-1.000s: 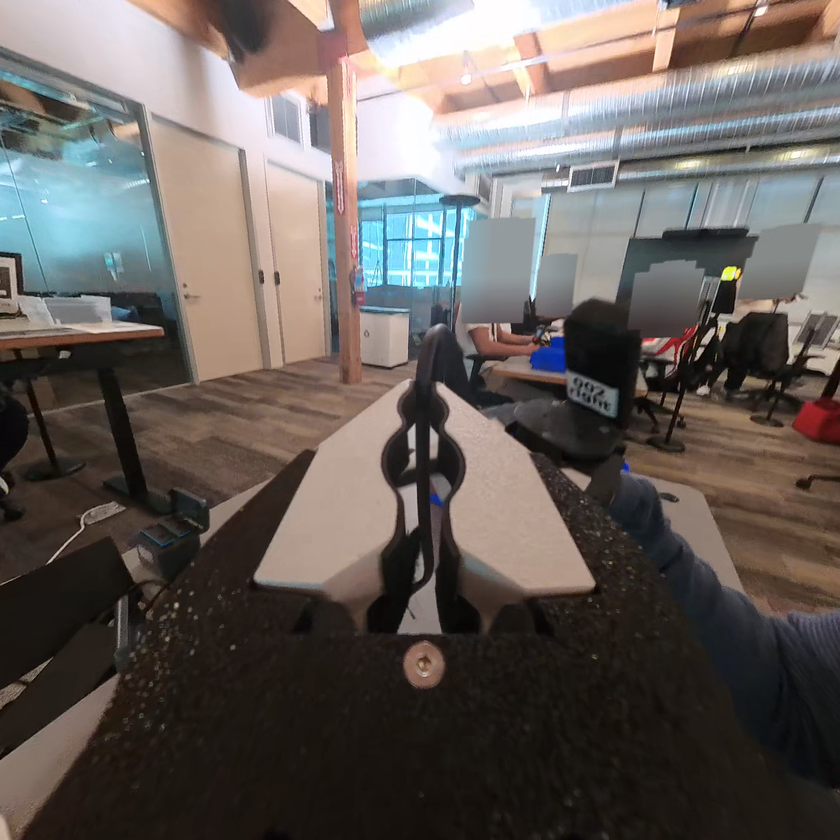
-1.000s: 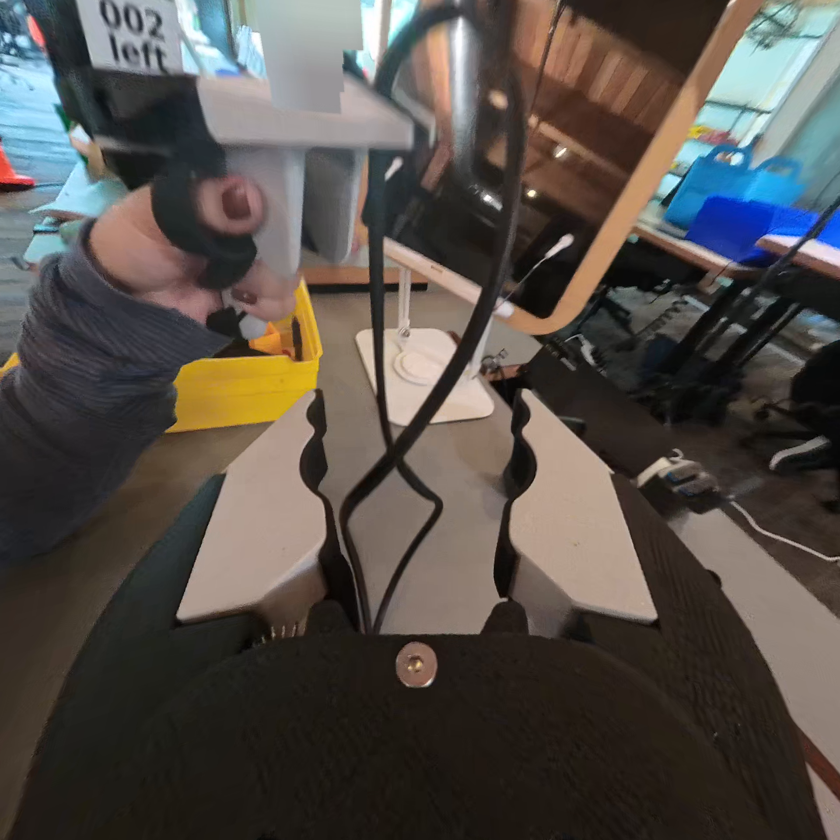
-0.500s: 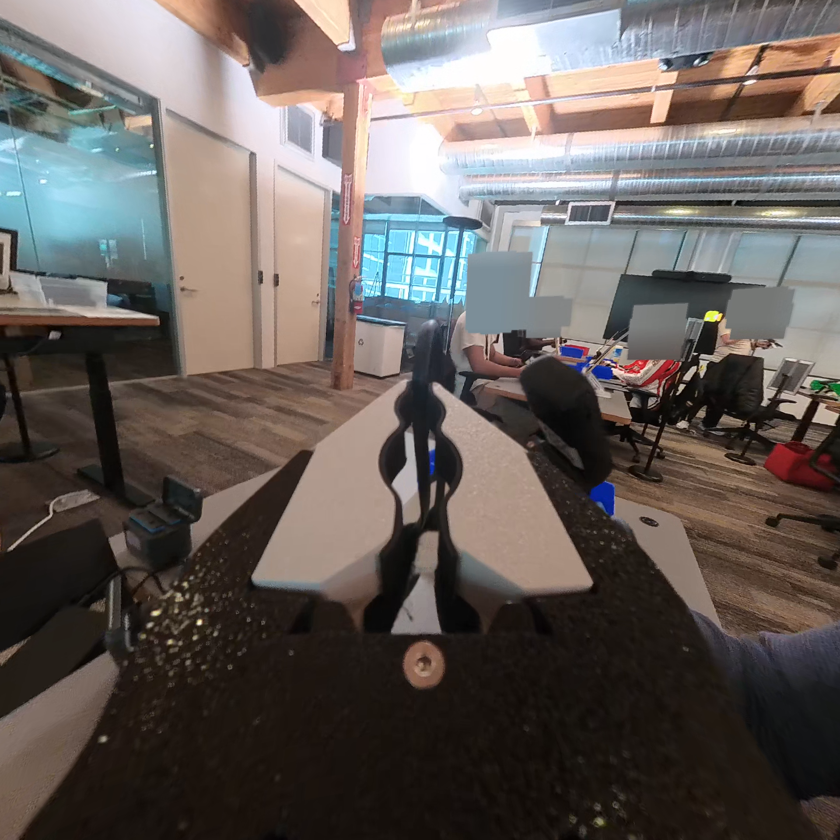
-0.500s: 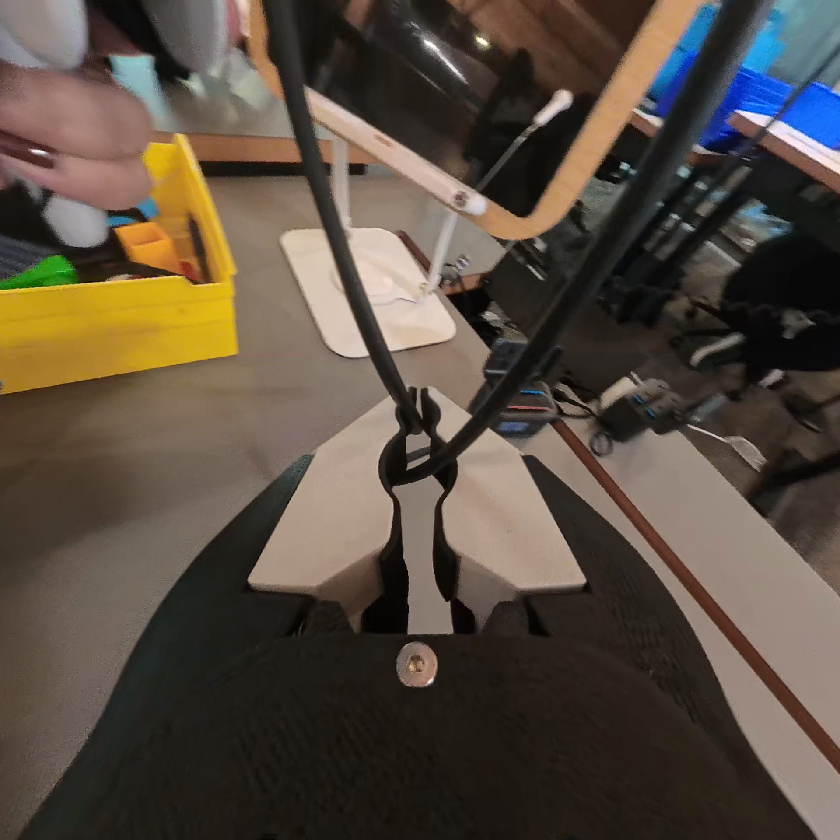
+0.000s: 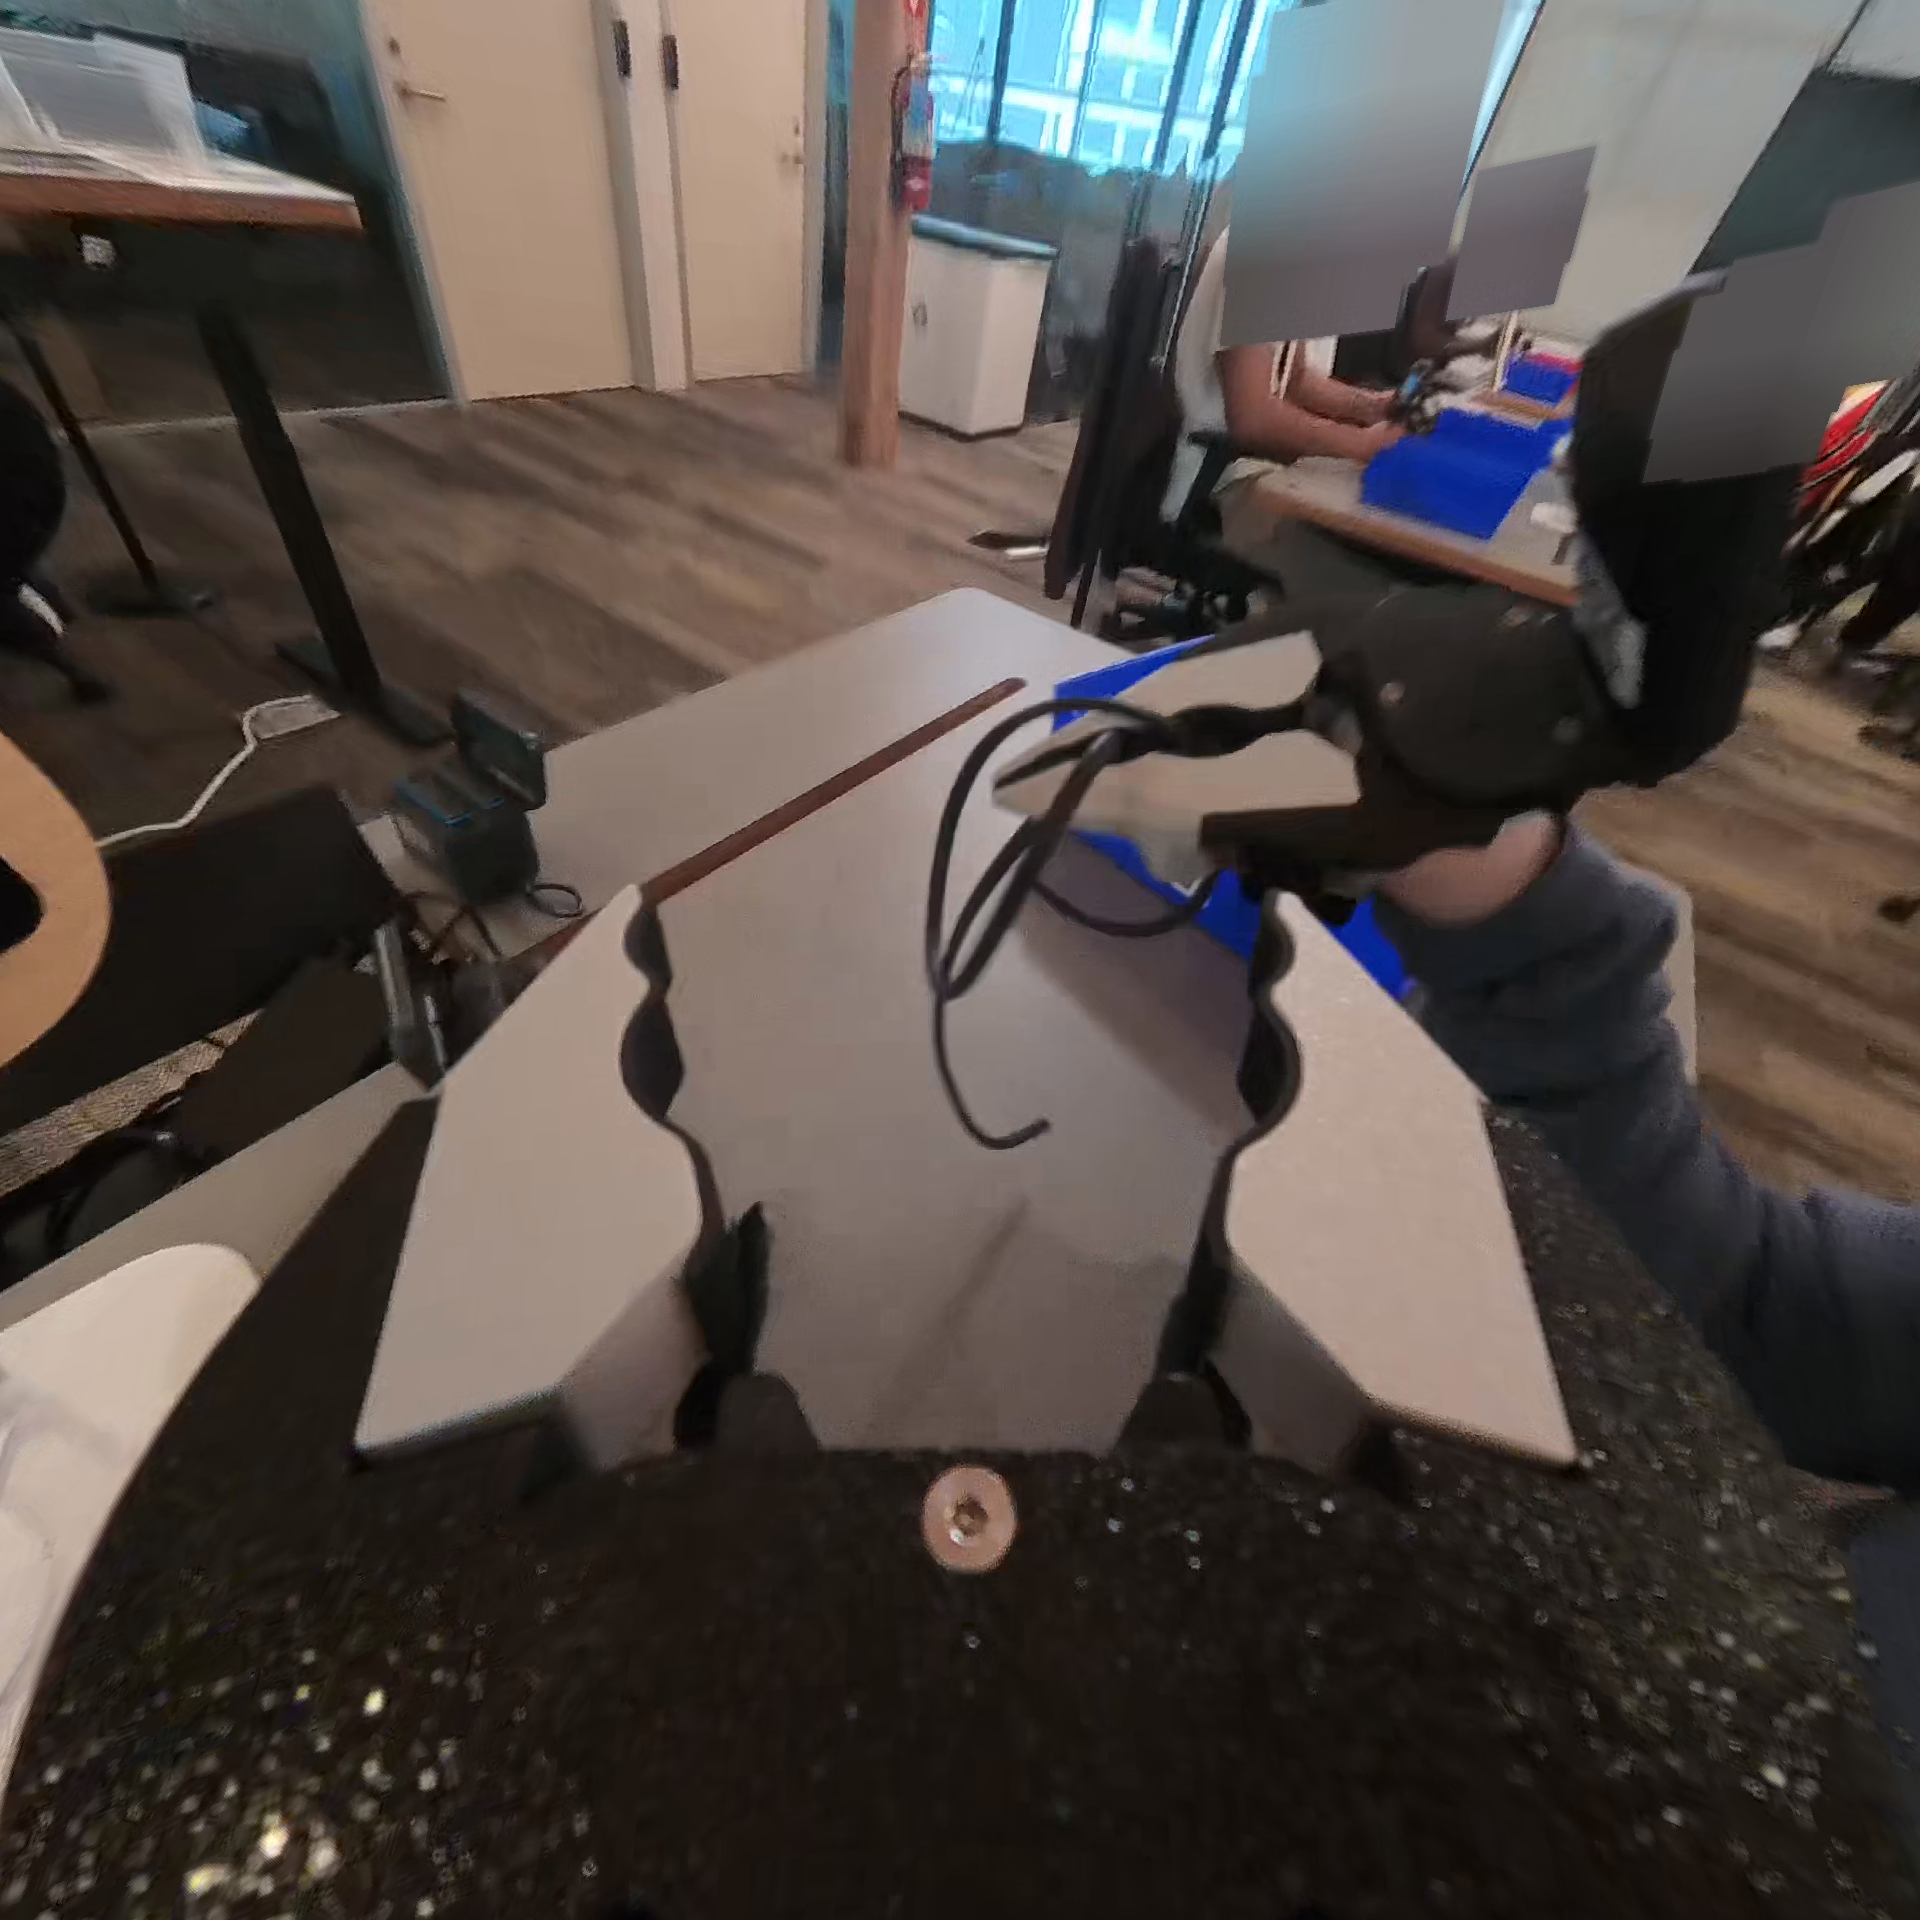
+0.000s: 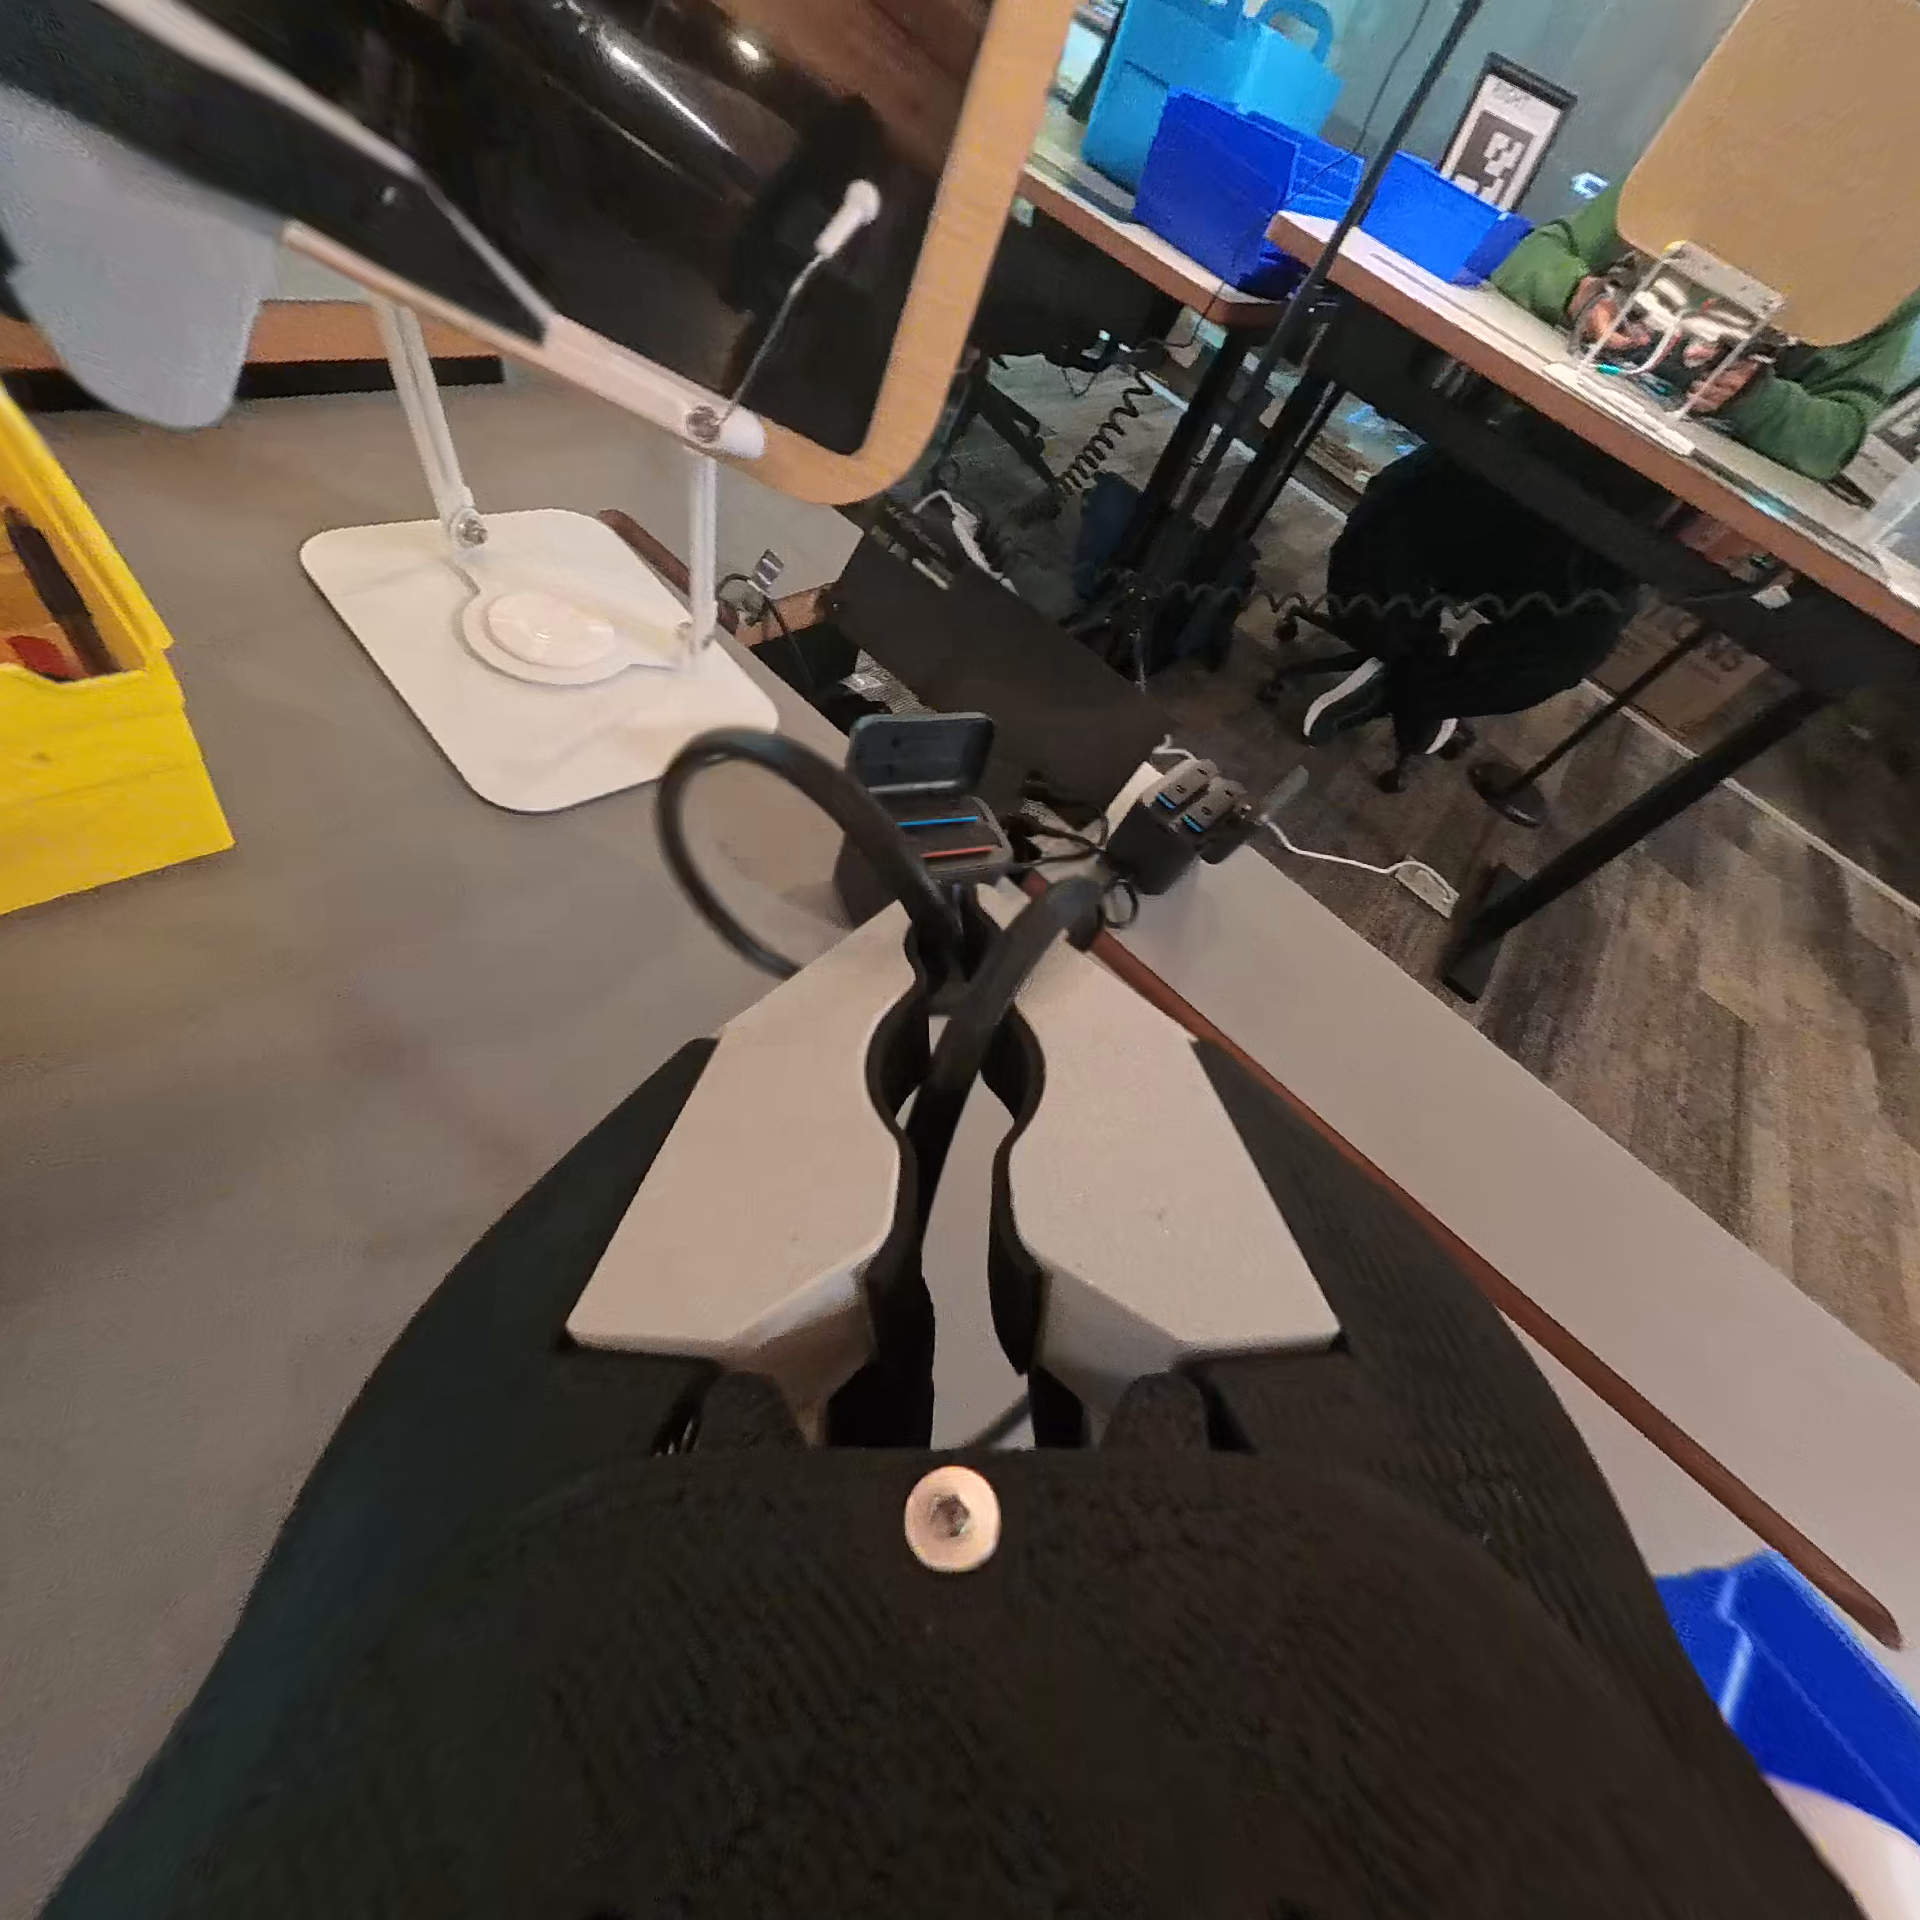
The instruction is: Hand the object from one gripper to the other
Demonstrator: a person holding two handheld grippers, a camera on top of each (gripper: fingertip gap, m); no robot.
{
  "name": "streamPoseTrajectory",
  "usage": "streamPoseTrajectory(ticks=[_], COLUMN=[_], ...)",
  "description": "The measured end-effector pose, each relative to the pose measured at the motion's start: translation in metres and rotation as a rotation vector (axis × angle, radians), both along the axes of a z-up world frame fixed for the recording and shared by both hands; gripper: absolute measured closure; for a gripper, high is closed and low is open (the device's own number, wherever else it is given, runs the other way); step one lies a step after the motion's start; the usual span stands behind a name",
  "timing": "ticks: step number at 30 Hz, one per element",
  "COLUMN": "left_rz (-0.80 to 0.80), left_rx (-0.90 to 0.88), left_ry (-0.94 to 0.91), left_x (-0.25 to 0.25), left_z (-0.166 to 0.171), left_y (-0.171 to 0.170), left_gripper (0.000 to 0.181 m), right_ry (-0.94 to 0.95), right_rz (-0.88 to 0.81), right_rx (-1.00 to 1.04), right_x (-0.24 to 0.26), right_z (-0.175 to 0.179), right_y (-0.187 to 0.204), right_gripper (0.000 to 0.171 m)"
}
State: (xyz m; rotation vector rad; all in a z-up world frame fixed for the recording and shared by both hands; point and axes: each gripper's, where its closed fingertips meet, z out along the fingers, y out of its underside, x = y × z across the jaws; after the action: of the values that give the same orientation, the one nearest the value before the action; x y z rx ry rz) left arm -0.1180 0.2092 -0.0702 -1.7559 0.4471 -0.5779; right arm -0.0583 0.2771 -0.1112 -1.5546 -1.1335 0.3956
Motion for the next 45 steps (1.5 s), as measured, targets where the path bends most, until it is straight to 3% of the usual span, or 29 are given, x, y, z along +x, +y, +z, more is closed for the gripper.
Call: streamPoseTrajectory(ticks=[8, 17, 25, 28, 31, 35, 39, 45], left_rz=[0.004, -0.038, -0.075, -0.082, -0.084, -0.09, -0.093, -0.108], left_rx=[0.04, 0.014, -0.023, -0.035, -0.04, -0.053, -0.056, -0.065], left_ry=[-0.015, 0.008, 0.036, 0.047, 0.053, 0.06, 0.063, 0.097], left_x=[0.0, 0.013, 0.027, 0.03, 0.031, 0.032, 0.033, 0.035], left_z=[0.008, 0.0, -0.011, -0.014, -0.016, -0.019, -0.02, -0.025], left_y=[-0.003, 0.0, 0.004, 0.006, 0.007, 0.007, 0.007, 0.006], left_gripper=[0.085, 0.093, 0.095, 0.094, 0.095, 0.096, 0.097, 0.099], right_ry=[0.214, 0.376, 0.236, 0.132, 0.015, 0.059, -0.142, -0.239], right_rz=[-0.177, -0.632, -0.995, -1.088, -1.17, -1.061, -0.939, -0.91], right_rx=[0.145, 0.38, 0.216, 0.157, 0.126, -0.104, -0.333, -0.355], right_x=[0.088, 0.26, 0.352, 0.367, 0.377, 0.351, 0.331, 0.327], right_z=[0.067, 0.118, 0.047, 0.021, 0.008, -0.02, -0.068, -0.074], right_y=[0.007, -0.002, 0.056, 0.071, 0.073, 0.071, 0.055, 0.038], right_gripper=[0.171, 0.171, 0.169, 0.131, 0.123, 0.124, 0.123, 0.128])
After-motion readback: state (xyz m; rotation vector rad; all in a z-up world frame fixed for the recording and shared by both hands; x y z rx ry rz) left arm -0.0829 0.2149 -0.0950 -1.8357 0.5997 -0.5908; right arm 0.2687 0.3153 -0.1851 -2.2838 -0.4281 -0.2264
